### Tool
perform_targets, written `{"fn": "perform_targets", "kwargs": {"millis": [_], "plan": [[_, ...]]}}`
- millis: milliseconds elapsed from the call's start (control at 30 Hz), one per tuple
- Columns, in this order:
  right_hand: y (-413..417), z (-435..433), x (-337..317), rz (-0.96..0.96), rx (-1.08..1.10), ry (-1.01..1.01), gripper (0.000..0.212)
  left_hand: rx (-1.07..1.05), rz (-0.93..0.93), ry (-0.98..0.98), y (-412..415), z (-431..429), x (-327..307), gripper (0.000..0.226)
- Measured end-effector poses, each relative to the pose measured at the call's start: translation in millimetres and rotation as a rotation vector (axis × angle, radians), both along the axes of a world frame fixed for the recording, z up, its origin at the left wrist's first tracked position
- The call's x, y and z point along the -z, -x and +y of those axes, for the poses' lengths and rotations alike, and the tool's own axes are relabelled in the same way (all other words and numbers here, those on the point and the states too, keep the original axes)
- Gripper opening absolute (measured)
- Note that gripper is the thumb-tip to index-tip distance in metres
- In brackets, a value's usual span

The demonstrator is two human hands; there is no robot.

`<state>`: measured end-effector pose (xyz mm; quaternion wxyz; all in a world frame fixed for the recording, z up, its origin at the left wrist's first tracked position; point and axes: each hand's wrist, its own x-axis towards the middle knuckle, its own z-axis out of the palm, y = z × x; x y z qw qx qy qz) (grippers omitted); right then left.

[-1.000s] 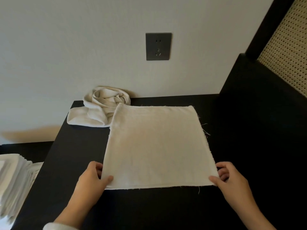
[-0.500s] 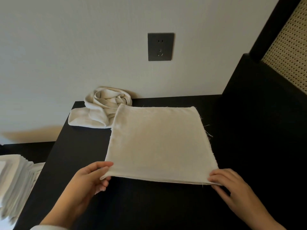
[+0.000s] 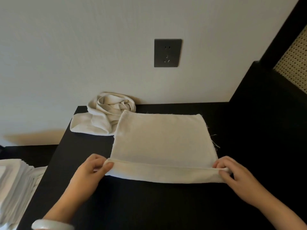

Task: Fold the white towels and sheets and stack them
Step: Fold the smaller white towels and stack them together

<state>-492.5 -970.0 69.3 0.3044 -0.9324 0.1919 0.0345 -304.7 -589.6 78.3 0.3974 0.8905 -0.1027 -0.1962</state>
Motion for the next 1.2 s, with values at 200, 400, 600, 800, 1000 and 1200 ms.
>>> {"fn": "perform_targets", "kwargs": {"millis": [200,400,600,800,1000,1200], "plan": [[-101.8,-26.4,-23.2,-0.249,0.336,-0.178,0.002,-0.204,0.024,0.255,-72.6,-45.7,-7.1,0.019],[-157.0,-43.6,28.2,0.123,0.344,-0.081,0.073,-0.096,-0.011,-0.026,-113.3,-82.0,25.7,0.023],[-136.5,-14.8,58.8,-0.137,0.426,0.391,0.029,-0.182,-0.184,-0.058,-97.6,-75.1,47.5,0.023],[-93.9,16.2,37.5,-0.002,0.396,0.414,0.039,-0.152,-0.145,-0.087,-42.7,-39.7,51.7,0.025],[-50.6,41.5,22.7,0.084,0.382,0.233,0.026,-0.192,-0.102,-0.069,15.2,-4.3,47.1,0.02],[-55.2,27.8,1.6,-0.19,0.489,0.077,0.006,-0.21,-0.263,0.011,4.4,-13.4,17.7,0.02]]}}
